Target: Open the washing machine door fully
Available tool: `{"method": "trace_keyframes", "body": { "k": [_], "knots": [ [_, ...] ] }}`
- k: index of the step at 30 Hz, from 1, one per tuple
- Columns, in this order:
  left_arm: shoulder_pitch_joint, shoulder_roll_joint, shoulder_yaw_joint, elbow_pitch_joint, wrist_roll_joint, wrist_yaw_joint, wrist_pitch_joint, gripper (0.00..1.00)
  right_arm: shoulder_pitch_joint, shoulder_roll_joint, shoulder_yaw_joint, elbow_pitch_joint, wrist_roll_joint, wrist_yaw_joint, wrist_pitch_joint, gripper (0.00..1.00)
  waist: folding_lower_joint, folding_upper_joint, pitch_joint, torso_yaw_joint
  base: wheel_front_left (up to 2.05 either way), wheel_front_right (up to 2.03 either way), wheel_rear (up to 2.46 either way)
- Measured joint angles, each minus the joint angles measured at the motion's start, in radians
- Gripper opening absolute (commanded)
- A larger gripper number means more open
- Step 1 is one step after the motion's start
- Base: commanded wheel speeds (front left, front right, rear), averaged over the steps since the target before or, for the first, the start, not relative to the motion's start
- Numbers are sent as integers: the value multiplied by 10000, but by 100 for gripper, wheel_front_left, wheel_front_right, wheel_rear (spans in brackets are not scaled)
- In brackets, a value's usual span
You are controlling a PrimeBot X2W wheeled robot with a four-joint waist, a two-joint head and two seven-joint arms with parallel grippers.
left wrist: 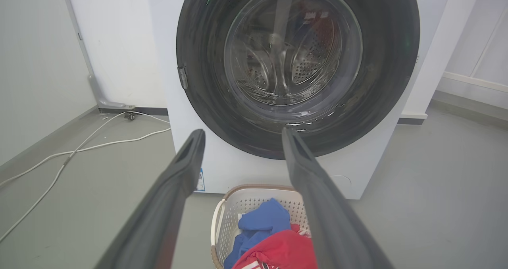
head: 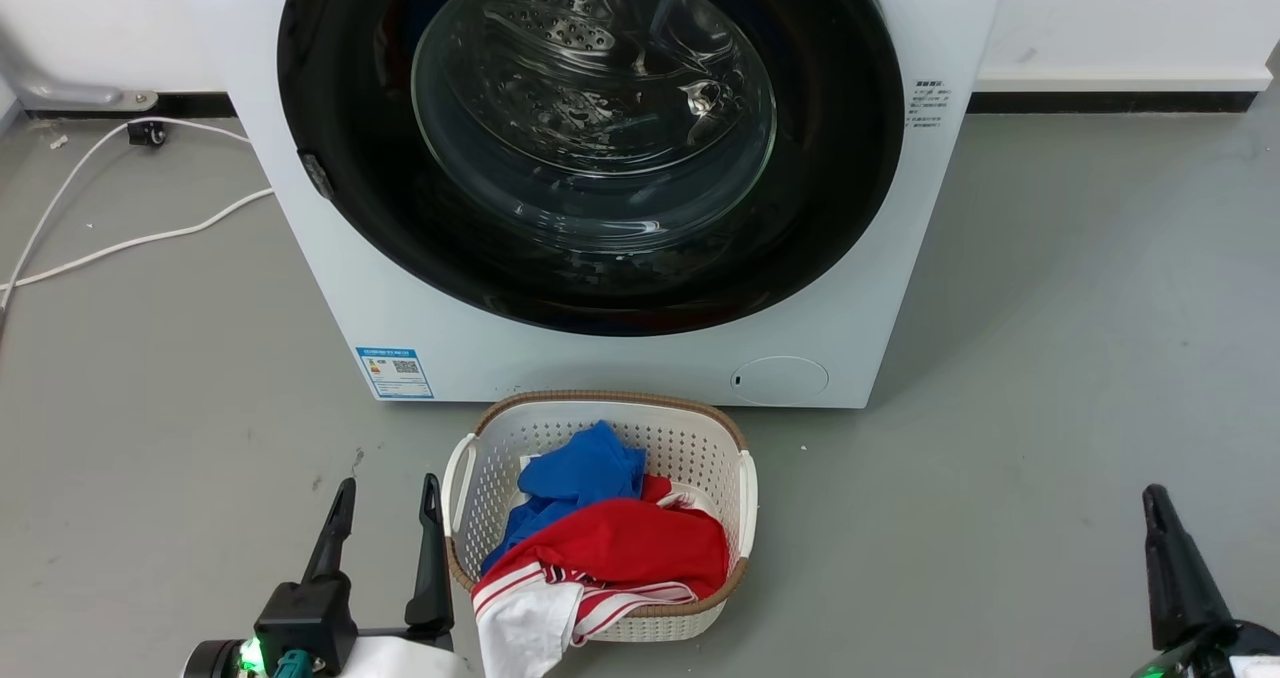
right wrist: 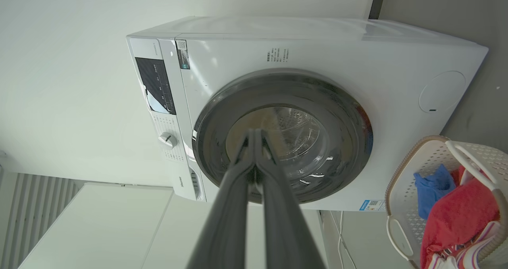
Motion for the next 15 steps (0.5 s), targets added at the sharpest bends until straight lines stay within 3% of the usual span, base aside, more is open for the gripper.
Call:
{"method": "trace_keyframes", "body": {
  "k": [7, 15],
  "knots": [
    [-89, 2, 15, -127, 240, 176, 0, 100, -953, -169, -802, 445, -111, 0, 222, 0, 0, 0, 206, 65, 0, 0, 0],
    [-824, 2, -42, -449, 418, 347, 0, 100, -3928, -1590, -1958, 1747, 35, 0, 988, 0, 0, 0, 1298, 293, 0, 0, 0]
  ]
}}
